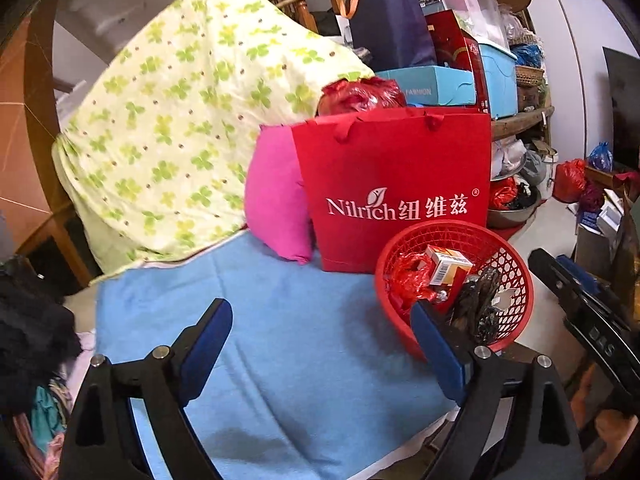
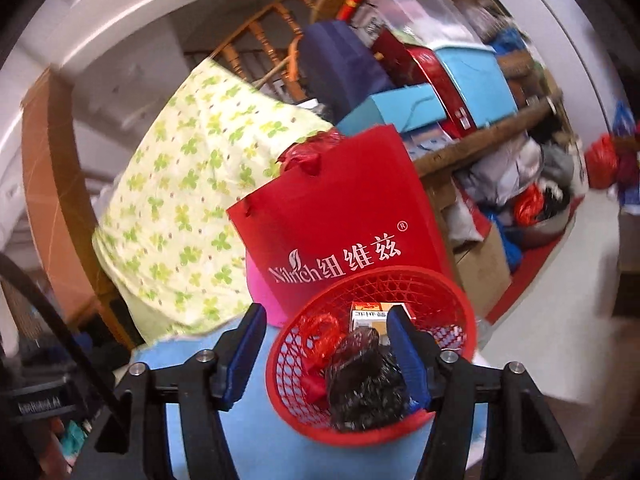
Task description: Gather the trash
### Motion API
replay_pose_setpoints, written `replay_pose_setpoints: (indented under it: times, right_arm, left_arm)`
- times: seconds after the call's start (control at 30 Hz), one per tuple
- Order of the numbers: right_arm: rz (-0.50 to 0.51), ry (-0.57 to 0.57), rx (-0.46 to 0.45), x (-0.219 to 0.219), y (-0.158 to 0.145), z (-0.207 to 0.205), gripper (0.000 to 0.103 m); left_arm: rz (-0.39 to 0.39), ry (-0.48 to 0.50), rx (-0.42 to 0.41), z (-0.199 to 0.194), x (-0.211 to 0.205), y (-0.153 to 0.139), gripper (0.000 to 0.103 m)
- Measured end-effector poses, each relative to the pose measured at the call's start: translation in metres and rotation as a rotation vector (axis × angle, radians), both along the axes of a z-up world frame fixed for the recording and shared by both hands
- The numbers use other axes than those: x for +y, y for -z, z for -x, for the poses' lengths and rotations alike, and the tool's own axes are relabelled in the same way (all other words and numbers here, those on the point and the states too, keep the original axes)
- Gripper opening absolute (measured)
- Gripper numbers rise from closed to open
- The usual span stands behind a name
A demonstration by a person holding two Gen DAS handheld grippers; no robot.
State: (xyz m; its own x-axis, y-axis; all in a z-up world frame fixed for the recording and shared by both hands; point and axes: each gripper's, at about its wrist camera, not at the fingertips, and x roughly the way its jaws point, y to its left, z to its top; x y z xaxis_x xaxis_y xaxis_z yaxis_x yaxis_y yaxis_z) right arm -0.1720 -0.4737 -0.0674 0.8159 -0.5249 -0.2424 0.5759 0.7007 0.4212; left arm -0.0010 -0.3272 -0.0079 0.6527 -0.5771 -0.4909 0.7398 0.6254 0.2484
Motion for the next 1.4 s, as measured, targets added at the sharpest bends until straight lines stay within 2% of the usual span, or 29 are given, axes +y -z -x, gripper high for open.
replay_pose_setpoints:
  times: [0.17, 0.57, 0.87, 1.07, 1.4]
  right_arm:
    - [0.104, -0.020, 0.068, 0.030, -0.024, 0.007, 0.068]
    - [0.207, -0.068, 0.111, 0.081, -0.071, 0.030, 0.073]
    - [0.236, -0.080, 0.123, 0.108, -0.101, 0.039, 0.076]
    - [0.244, -0.077, 0.174, 0.114, -0.109, 0.040, 0.076]
    - [0.248, -0.088, 0.185, 0.126, -0.127, 0.053, 0.077]
  left_arm:
    - [0.009, -0.021, -0.032, 0.009, 0.018, -0.010, 0.092]
    - [0.026, -0.105, -0.039, 0.016, 0.062, -0.028, 0.094]
    - [0.017, -0.166, -0.085, 0.027, 0.084, -0.039, 0.097]
    - [0.023, -0.160, -0.084, 0.036, 0.097, -0.051, 0.099]
    - [0.038, -0.171, -0.118, 0.053, 0.112, -0.069, 0.100]
